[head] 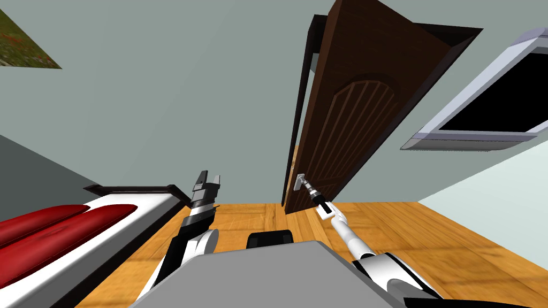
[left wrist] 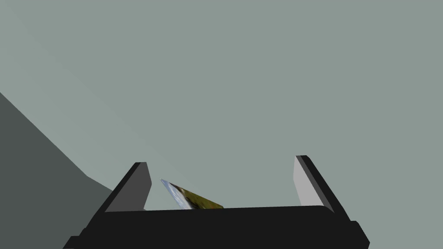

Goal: Pull the door open

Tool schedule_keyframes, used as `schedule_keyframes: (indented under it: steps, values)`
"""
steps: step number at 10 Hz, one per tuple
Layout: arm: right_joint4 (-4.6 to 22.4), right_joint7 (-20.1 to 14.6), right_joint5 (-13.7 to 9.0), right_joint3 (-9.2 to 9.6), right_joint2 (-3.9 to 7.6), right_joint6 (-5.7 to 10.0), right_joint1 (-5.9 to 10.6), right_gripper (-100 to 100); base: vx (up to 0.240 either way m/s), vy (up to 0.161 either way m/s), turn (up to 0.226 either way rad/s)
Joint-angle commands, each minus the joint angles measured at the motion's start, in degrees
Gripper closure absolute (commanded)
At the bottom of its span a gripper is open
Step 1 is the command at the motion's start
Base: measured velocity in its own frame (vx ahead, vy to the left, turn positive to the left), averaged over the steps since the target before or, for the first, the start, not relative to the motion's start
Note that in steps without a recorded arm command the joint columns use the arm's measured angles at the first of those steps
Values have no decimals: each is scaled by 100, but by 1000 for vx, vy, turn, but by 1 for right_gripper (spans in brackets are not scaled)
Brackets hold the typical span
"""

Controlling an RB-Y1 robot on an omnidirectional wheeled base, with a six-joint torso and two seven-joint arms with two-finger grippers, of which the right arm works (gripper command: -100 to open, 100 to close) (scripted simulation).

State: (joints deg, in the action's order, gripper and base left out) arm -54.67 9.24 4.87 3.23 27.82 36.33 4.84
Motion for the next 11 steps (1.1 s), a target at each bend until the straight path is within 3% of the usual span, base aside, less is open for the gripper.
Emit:
schedule_keyframes:
  steps: [1, 11]
  values:
    - [-2, -286, -84, -47, 33, -37, 3, 100, -18, -21, 39]
    - [3, -1686, -420, 27, -66, -198, 113, 100, -35, -32, 40]
